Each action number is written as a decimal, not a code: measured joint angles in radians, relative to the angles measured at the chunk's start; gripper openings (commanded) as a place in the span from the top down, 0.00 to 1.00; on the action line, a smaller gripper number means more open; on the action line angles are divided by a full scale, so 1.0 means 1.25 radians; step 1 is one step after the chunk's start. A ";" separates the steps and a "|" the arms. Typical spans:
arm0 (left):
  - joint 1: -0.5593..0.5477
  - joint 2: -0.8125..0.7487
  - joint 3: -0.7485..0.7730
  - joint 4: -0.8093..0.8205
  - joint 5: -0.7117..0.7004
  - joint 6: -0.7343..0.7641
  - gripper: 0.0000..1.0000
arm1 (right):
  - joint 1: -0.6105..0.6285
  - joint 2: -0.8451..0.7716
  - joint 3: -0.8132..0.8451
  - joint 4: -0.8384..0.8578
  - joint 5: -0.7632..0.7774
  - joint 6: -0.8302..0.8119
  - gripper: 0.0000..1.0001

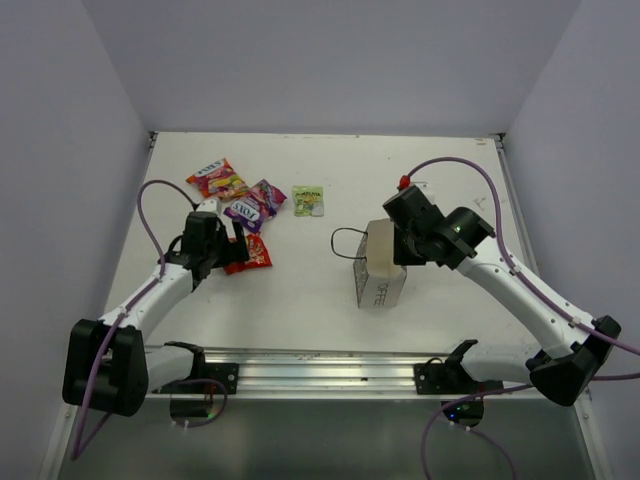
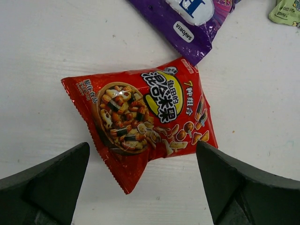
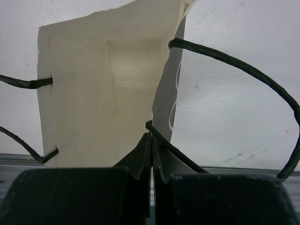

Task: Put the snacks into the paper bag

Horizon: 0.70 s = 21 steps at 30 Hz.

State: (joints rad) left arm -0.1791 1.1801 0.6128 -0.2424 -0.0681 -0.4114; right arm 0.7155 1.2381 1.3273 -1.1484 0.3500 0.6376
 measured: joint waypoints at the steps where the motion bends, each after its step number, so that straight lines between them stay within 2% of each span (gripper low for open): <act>1: 0.002 0.002 -0.005 0.017 0.007 -0.001 0.00 | 0.000 0.000 0.000 0.000 0.000 -0.002 1.00; 8: 0.003 0.035 -0.017 0.062 0.004 -0.014 0.01 | 0.000 0.001 0.003 0.000 0.002 -0.010 1.00; 16: 0.005 0.039 -0.018 0.062 -0.050 -0.034 0.03 | 0.000 0.006 0.012 -0.002 0.013 -0.022 1.00; 18: 0.006 0.042 -0.023 0.071 -0.051 -0.036 0.14 | 0.000 0.006 0.012 -0.002 0.017 -0.024 1.00; 19: 0.006 0.048 -0.027 0.079 -0.050 -0.038 0.23 | 0.000 0.006 0.012 -0.002 0.019 -0.025 1.00; 20: 0.006 0.057 -0.031 0.086 -0.049 -0.042 0.43 | 0.000 0.006 0.012 -0.002 0.020 -0.026 1.00; 21: 0.007 0.074 -0.034 0.096 -0.045 -0.047 0.53 | 0.000 0.006 0.012 -0.002 0.020 -0.028 1.00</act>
State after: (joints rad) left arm -0.1703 1.2728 0.5701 -0.1223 -0.1238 -0.4698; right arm 0.7155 1.2457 1.3426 -1.1507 0.3756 0.6025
